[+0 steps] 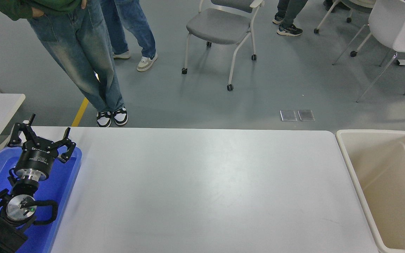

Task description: Clean the table surface

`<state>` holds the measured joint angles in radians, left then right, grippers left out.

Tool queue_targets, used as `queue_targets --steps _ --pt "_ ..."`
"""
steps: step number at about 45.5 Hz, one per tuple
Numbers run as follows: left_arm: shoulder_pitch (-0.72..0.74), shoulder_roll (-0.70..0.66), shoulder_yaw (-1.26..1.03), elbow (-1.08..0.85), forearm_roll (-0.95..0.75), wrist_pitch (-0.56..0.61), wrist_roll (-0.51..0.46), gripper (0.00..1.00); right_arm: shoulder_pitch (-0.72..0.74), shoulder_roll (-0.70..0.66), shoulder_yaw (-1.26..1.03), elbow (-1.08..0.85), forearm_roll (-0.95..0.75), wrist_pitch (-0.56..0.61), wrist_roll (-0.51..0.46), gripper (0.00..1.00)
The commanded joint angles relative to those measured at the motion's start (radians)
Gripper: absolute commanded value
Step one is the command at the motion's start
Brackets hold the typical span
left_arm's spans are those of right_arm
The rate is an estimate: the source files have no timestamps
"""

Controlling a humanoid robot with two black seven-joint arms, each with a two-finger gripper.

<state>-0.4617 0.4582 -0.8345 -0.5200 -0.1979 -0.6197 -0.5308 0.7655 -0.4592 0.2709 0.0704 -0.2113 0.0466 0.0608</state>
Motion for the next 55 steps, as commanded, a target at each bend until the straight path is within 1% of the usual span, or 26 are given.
queue_targets --steps 1,6,10,13,17,25,29,34,39,43,44,47,49,55 --pt "0.000 0.000 0.000 0.000 0.000 0.000 0.000 1.00 0.038 -0.033 0.063 0.028 0.173 0.081 -0.001 1.00" --pt "0.000 -0.001 0.000 0.000 -0.001 0.000 0.000 1.00 0.023 -0.131 0.241 0.139 0.178 0.168 0.001 1.00" --pt "0.000 0.001 0.000 0.000 -0.001 0.000 0.000 1.00 -0.020 -0.183 0.384 0.281 0.178 0.182 0.001 1.00" --pt "0.000 0.001 0.000 0.000 0.000 0.000 0.000 1.00 -0.067 -0.207 0.480 0.351 0.178 0.184 0.002 1.00" --pt "0.000 0.001 0.000 0.000 0.000 0.000 0.000 1.00 -0.109 -0.210 0.574 0.411 0.178 0.191 0.002 1.00" --pt "0.000 0.001 0.000 0.000 0.000 0.000 0.000 1.00 -0.155 -0.204 0.674 0.528 0.179 0.196 0.010 1.00" --pt "0.000 -0.001 0.000 0.000 -0.001 0.000 0.000 1.00 -0.192 -0.199 0.709 0.615 0.179 0.202 0.011 1.00" --pt "0.000 -0.001 0.000 0.000 0.000 0.000 0.000 1.00 -0.251 -0.196 0.722 0.715 0.178 0.243 0.011 1.00" --pt "0.000 -0.001 0.000 0.000 -0.001 0.000 0.000 1.00 -0.299 -0.132 0.803 0.746 0.178 0.250 0.013 1.00" --pt "0.000 -0.001 0.000 0.000 -0.001 0.000 0.000 1.00 -0.353 -0.029 0.941 0.750 0.162 0.249 0.014 1.00" --pt "0.000 -0.001 0.000 0.000 -0.001 0.000 0.000 1.00 -0.368 0.017 0.997 0.755 0.156 0.251 0.014 1.00" --pt "0.000 -0.001 0.000 0.000 -0.001 0.000 0.000 1.00 -0.370 0.062 1.034 0.750 0.135 0.251 0.019 1.00" --pt "0.000 -0.001 0.000 0.000 -0.001 0.000 0.000 1.00 -0.371 0.080 1.038 0.747 0.119 0.251 0.034 1.00" --pt "0.000 -0.001 0.000 0.000 -0.001 0.000 0.000 1.00 -0.367 0.114 1.039 0.741 0.101 0.251 0.122 1.00"
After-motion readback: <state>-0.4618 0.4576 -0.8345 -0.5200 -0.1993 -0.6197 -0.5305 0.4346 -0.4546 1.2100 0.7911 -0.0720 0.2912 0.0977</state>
